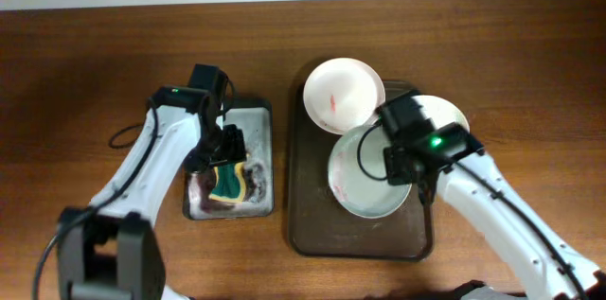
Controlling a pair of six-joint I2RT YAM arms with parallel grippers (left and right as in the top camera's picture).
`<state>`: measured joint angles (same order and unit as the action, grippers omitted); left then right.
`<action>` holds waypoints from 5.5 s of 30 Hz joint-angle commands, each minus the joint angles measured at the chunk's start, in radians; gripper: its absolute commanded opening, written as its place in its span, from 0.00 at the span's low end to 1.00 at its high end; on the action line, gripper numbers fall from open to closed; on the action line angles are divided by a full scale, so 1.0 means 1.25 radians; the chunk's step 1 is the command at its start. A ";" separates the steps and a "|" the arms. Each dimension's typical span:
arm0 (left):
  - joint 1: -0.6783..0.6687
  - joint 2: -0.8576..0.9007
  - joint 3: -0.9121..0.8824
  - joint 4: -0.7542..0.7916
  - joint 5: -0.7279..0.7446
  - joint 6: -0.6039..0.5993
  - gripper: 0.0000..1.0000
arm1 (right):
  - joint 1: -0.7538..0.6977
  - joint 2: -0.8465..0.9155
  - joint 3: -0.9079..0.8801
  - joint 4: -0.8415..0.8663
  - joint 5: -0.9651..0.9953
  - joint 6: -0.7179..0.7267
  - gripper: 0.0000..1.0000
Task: Clean dirty plates on tray and stack at the side
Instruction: 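Return the sponge to the small tray and release it with left gripper, then lift the scrubbed plate with the right gripper and place it right of tray, then reach the right gripper back and grip the rim of the next plate, then grasp the sponge again with the left gripper and lift it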
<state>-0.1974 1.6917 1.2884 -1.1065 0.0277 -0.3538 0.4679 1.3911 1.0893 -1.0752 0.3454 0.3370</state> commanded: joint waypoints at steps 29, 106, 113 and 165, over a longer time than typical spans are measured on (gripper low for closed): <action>0.003 -0.306 0.010 -0.001 -0.022 0.009 1.00 | 0.526 0.021 0.234 -0.264 0.616 0.127 0.04; 0.003 -0.306 0.010 -0.001 -0.022 0.009 1.00 | -0.571 0.374 0.227 0.191 -0.268 -0.289 0.44; 0.003 -0.306 0.010 -0.001 -0.022 0.009 0.99 | -0.571 0.442 0.227 0.163 -0.361 -0.293 0.17; -0.009 -0.305 -0.022 0.017 0.047 0.030 1.00 | -0.219 0.301 -0.087 0.242 -0.345 -0.118 0.04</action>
<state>-0.1970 1.3170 1.2861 -1.0836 0.0830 -0.3470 0.2100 1.7496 0.9890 -0.8070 -0.1371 0.1795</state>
